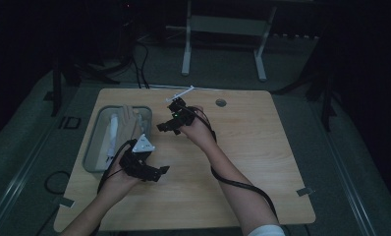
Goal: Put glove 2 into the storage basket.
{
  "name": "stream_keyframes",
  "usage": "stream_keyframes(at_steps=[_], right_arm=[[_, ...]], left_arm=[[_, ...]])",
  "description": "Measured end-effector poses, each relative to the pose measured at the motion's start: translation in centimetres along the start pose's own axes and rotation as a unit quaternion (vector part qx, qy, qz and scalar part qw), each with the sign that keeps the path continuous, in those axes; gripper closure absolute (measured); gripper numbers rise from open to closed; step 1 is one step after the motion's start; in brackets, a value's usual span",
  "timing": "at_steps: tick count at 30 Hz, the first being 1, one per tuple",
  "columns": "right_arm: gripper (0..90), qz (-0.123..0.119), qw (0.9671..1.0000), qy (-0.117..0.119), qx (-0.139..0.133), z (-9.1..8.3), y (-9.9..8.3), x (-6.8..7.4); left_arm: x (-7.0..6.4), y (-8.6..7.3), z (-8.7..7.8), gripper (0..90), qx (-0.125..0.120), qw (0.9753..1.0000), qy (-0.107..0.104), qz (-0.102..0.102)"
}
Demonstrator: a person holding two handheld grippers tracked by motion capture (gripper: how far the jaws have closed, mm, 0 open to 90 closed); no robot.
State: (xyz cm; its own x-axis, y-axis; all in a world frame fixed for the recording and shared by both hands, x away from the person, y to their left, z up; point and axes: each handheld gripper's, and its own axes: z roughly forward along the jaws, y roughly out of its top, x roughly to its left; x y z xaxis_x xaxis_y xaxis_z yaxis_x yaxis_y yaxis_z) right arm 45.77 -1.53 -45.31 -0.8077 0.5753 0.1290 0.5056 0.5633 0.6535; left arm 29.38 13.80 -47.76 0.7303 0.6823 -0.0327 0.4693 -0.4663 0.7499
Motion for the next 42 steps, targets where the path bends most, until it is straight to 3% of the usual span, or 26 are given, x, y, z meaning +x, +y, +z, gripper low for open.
stream_keyframes(at_steps=[16,28,33,36,42], right_arm=[[18.2,0.013,0.9998,-0.011,-0.006,-1.8,-4.9,-2.7],[17.7,0.018,0.9998,-0.009,-0.006,-1.8,-9.0,-4.2],[17.2,0.014,0.9998,-0.003,-0.010,-1.9,-10.5,-4.4],[17.2,-0.002,0.9999,-0.012,-0.009,-2.0,-11.6,-4.6],[16.7,0.001,0.9998,-0.008,-0.021,-2.5,-13.2,-5.0]], left_arm=[[-2.2,0.0,3.8,14.2,0.007,0.9990,-0.044,0.009],[-3.4,-0.9,6.0,14.2,0.004,0.9969,-0.077,0.017],[-3.9,-1.3,6.9,14.2,0.010,0.9961,-0.085,0.023],[-4.1,-1.3,7.2,14.2,0.010,0.9958,-0.087,0.028],[-4.4,-1.8,8.1,14.2,0.014,0.9960,-0.086,0.022]])
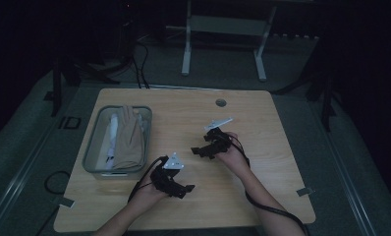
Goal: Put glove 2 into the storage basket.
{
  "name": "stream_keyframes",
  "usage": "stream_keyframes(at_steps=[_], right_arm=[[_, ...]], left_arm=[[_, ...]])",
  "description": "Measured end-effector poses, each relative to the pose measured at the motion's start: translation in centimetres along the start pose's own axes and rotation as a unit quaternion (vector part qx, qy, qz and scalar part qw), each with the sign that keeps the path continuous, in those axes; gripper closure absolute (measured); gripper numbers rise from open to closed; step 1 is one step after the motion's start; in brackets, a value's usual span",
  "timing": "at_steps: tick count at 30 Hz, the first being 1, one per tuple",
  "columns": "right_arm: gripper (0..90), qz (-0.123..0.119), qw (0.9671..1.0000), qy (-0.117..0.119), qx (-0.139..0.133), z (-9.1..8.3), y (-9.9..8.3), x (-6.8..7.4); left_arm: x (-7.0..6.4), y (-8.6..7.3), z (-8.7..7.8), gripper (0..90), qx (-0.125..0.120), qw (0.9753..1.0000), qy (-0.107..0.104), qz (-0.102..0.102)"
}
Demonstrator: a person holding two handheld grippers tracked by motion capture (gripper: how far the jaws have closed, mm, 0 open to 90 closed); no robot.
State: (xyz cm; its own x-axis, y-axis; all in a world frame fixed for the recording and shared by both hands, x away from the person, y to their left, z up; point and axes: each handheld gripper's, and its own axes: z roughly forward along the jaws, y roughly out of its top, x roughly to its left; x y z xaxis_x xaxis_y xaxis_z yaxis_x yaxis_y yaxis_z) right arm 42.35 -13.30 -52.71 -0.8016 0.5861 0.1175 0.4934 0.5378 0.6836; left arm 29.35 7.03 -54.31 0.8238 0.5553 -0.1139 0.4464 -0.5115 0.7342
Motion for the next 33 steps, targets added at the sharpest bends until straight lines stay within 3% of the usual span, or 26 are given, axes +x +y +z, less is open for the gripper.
stream_keyframes(at_steps=[7,16,21,25,26,31,33], right_arm=[[14.6,-0.015,0.9998,0.008,-0.006,-0.6,-2.0,0.0],[14.4,-0.015,0.9998,0.016,-0.001,-1.2,-4.3,-0.3],[13.8,-0.026,0.9992,0.018,-0.024,-1.9,-5.5,-0.6],[13.7,-0.041,0.9985,0.020,-0.031,-2.3,-6.2,-0.7],[13.8,-0.055,0.9977,0.015,-0.036,-2.5,-6.7,-0.6],[14.1,-0.083,0.9956,0.003,-0.043,-3.0,-7.3,-0.4],[14.2,-0.083,0.9955,0.004,-0.046,-3.0,-7.4,-0.4]], left_arm=[[0.0,-0.5,0.7,14.1,0.003,1.0000,-0.004,-0.001],[0.0,-0.8,1.1,14.1,0.001,0.9999,-0.010,-0.005],[-0.1,-1.0,1.4,13.6,-0.003,0.9999,-0.016,-0.004],[0.0,-1.1,1.4,13.6,-0.004,0.9998,-0.017,-0.005],[0.0,-1.0,1.4,13.6,-0.006,0.9998,-0.016,-0.004],[0.1,-1.1,1.4,13.6,-0.006,0.9998,-0.017,-0.003],[0.1,-1.1,1.4,13.6,-0.008,0.9998,-0.019,-0.005]])
